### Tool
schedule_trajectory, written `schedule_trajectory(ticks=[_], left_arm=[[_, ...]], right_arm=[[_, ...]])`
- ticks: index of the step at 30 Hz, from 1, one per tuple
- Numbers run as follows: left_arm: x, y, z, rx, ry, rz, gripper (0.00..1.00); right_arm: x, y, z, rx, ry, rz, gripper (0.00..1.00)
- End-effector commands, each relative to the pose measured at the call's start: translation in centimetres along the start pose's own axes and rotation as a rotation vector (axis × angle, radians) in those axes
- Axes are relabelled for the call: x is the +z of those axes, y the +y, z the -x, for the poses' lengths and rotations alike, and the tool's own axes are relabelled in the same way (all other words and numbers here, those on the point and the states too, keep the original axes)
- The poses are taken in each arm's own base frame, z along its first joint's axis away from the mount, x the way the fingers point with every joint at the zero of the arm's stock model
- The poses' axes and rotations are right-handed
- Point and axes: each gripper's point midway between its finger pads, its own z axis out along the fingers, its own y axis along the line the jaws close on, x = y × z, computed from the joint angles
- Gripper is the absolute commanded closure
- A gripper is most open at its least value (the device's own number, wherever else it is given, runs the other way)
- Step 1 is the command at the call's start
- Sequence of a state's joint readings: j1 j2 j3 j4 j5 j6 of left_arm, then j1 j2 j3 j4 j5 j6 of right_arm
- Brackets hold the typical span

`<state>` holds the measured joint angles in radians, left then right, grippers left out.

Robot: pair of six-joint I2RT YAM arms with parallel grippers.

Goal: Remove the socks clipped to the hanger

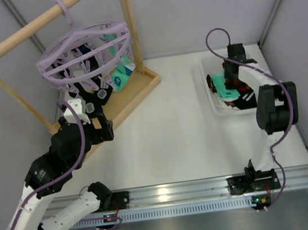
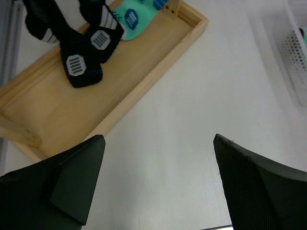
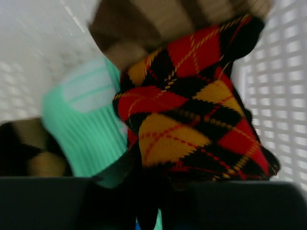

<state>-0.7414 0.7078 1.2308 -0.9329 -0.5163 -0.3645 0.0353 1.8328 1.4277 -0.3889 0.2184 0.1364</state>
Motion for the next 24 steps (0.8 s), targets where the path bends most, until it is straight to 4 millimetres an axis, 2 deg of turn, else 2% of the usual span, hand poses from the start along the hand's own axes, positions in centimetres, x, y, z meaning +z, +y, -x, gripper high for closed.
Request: schedule_trajectory(ticks=[1,2,3,4,5,6,8,9,10,11,12,14,15,17,18,20,21,23,24], left_arm=[[-0.1,3.2,-0.1,-0.047,-0.093,0.149,0.02],[-0.3,4.0,0.0,-0.074,-0.126,0.178,0.02],[-1.2,4.7,0.1,-0.107,-0.168,0.178,0.02],[-0.9,5.1,-1.0,-0.106,-0.167,0.188,0.02],[-0.9,5.2,-0.9,-0.128,-0.194,0.180,0.02],[-0.9,5.4,-1.2,-0.139,-0.206,0.183,0.02],[-0.9,5.8,-2.2,-0.166,-0.223,0.182,0.02],[-0.9,5.8,-2.3,-0.175,-0.229,0.179,0.02],[-1.1,6.0,-2.2,-0.186,-0.239,0.182,0.02],[-1.3,6.3,-2.1,-0.192,-0.248,0.190,0.02],[-1.5,6.6,-2.1,-0.200,-0.255,0.198,0.02],[-2.0,7.2,-2.0,-0.230,-0.282,0.209,0.02],[-2.2,7.4,-2.0,-0.239,-0.290,0.210,0.02],[-2.9,8.1,-1.9,-0.274,-0.322,0.220,0.02],[-3.1,8.3,-1.8,-0.284,-0.331,0.224,0.02],[-3.5,8.6,-1.7,-0.302,-0.348,0.223,0.02],[-3.4,8.5,-1.9,-0.298,-0.344,0.223,0.02],[-3.1,8.5,-2.0,-0.284,-0.333,0.229,0.02],[-2.9,8.2,-2.1,-0.272,-0.321,0.226,0.02]], right_arm=[[2.0,-0.1,-3.0,-0.005,0.125,0.028,0.78],[2.1,-0.2,-3.1,0.001,0.128,0.024,0.60],[1.7,-0.1,-2.7,0.006,0.112,0.029,0.47],[1.3,-0.1,-2.5,0.013,0.100,0.032,0.39],[0.7,-0.1,-1.9,0.023,0.078,0.038,0.36],[-0.9,-0.3,-0.4,0.032,0.029,0.041,0.33],[-2.8,-0.7,1.1,0.045,-0.021,0.038,0.27],[-5.0,-1.1,2.8,0.058,-0.078,0.038,0.23],[-6.1,-1.4,3.7,0.064,-0.109,0.033,0.06],[-7.3,-1.6,4.6,0.067,-0.143,0.029,0.01],[-9.7,-1.9,6.0,0.071,-0.206,0.026,0.01],[-11.5,-1.4,6.9,0.070,-0.272,0.040,0.01],[-13.6,0.1,7.9,0.067,-0.337,0.101,0.01],[-14.7,3.4,7.2,0.032,-0.370,0.247,0.01],[-16.9,8.2,7.3,-0.018,-0.449,0.500,0.00],[-19.7,13.1,7.4,-0.076,-0.553,0.762,0.00],[-21.3,16.5,6.9,-0.134,-0.606,0.905,0.01],[-21.9,20.0,6.1,-0.229,-0.634,0.989,0.01],[-21.4,23.3,4.2,-0.278,-0.588,1.062,0.01]])
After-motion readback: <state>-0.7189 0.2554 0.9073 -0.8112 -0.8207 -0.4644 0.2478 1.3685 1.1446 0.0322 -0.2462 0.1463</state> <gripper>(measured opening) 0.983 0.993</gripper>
